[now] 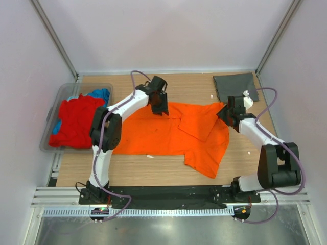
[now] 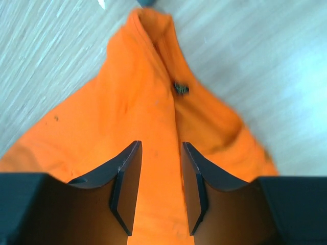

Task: Fold and stack the t-shirts
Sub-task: Fold the tshirt

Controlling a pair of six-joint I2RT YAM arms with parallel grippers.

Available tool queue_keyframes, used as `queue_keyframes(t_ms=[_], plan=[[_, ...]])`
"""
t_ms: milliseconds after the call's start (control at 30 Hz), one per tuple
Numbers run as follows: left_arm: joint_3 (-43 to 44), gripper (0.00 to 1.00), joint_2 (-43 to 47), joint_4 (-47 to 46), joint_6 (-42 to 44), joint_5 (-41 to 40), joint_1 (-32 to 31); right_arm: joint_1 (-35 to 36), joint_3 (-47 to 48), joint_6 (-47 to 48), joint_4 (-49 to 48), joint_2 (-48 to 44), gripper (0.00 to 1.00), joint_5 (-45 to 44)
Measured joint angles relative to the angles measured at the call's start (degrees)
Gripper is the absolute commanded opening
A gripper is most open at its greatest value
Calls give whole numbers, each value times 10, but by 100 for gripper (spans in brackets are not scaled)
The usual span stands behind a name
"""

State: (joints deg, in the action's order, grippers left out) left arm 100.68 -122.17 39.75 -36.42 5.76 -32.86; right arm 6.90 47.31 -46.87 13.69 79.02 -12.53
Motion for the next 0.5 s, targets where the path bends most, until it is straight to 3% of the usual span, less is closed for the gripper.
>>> queue_keyframes(t_ms=[267, 500], plan=[[56, 40, -15, 16, 29, -16, 151, -75, 64, 132, -80, 144, 46, 169], [60, 40, -73, 30, 43, -32, 205, -118, 115, 193, -108, 212, 45, 254]])
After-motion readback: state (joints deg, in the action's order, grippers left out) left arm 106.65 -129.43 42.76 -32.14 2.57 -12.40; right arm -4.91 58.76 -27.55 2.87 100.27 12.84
